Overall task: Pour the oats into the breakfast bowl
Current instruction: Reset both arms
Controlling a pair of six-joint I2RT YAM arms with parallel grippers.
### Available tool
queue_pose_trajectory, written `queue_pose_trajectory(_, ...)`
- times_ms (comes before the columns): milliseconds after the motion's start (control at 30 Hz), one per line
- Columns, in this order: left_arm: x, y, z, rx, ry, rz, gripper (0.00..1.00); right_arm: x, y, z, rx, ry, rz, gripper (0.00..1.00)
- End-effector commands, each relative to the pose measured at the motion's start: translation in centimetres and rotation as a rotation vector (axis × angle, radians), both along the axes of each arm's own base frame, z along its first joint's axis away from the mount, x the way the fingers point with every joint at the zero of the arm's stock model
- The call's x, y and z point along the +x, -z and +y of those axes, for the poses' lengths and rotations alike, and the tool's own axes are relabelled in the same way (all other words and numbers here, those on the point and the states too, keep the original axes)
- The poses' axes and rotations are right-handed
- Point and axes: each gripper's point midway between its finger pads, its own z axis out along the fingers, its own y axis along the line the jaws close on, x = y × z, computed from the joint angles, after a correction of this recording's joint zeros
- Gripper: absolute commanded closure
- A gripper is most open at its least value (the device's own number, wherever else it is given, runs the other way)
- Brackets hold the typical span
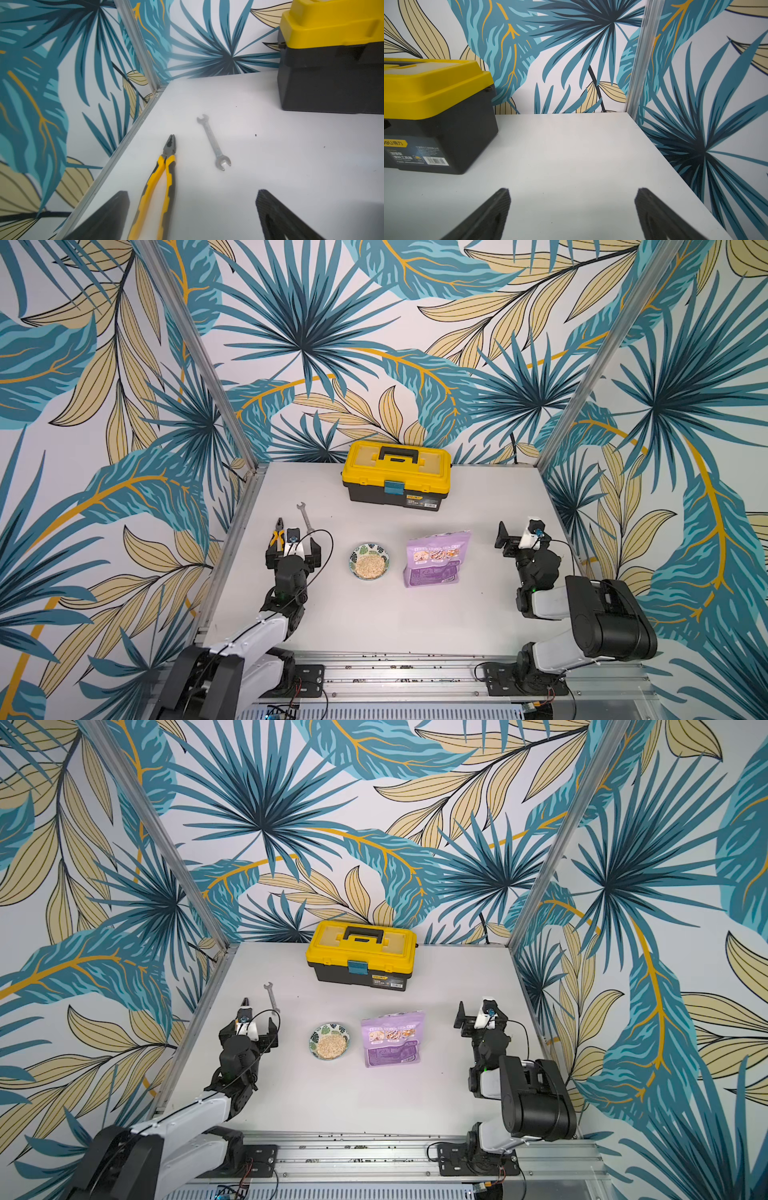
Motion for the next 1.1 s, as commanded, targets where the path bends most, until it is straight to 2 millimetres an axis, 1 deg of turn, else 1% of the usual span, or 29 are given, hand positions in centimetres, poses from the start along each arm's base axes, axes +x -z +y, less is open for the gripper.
queue_pose_trajectory(0, 2.1, -3.0, -2.0, 0.002, 0.121, -0.181, 0.00, -0.1, 0.3, 0.0, 0.016, -0.006, 0.008, 0.01)
queue_pose_trajectory(33, 2.4, -2.8, -2.3, 0.026, 0.140, -0.182, 0.00, -0.1, 0.3, 0.0, 0.016, -0.006, 0.008, 0.01)
queue_pose_trajectory(67, 2.7, -2.6, -2.2, 0.031, 0.140, -0.181, 0.00, -0.1, 0.3, 0.0, 0.017, -0.006, 0.009, 0.01)
queue_pose_trajectory(100, 3.2, -1.9, -1.8, 0.017, 0.140, -0.167, 0.00, -0.1, 0.3, 0.0, 0.017, -0.006, 0.010, 0.01)
queue_pose_trajectory(133, 3.6, -1.6, -1.7, 0.002, 0.149, -0.169, 0.00, -0.1, 0.3, 0.0, 0.017, -0.007, 0.010, 0.01)
queue_pose_trajectory(200, 4.0, -0.2, -1.5, -0.018, 0.161, -0.155, 0.00, -0.1, 0.3, 0.0, 0.017, -0.006, 0.009, 0.01)
queue_pose_trajectory(267, 4.1, -0.1, -1.4, -0.021, 0.166, -0.190, 0.00, -0.1, 0.2, 0.0, 0.017, -0.005, 0.007, 0.01)
queue_pose_trajectory(333, 3.8, 0.2, -1.1, -0.041, 0.168, -0.160, 0.00, -0.1, 0.2, 0.0, 0.017, -0.004, 0.008, 0.01)
queue_pose_trajectory(367, 4.1, 0.2, -1.0, -0.045, 0.171, -0.151, 0.00, -0.1, 0.2, 0.0, 0.017, -0.005, 0.009, 0.01)
queue_pose_trajectory(433, 5.5, 0.4, -1.0, -0.056, 0.177, -0.120, 0.00, -0.1, 0.3, 0.0, 0.017, -0.005, 0.009, 0.01)
queue_pose_trajectory(500, 7.0, 1.5, -0.9, -0.080, 0.182, -0.006, 0.00, -0.1, 0.2, 0.0, 0.018, -0.005, 0.008, 0.01)
queue_pose_trajectory(533, 7.2, 1.6, -0.9, -0.084, 0.182, 0.019, 0.00, -0.1, 0.2, 0.0, 0.017, -0.005, 0.008, 0.01)
queue_pose_trajectory(667, 7.1, 1.4, -0.9, -0.084, 0.185, -0.016, 0.00, -0.1, 0.2, 0.0, 0.016, -0.005, 0.008, 0.01)
queue_pose_trajectory(1067, 7.2, 1.3, -1.1, -0.082, 0.201, -0.013, 0.00, -0.2, 0.2, 0.0, 0.014, -0.005, 0.008, 0.01)
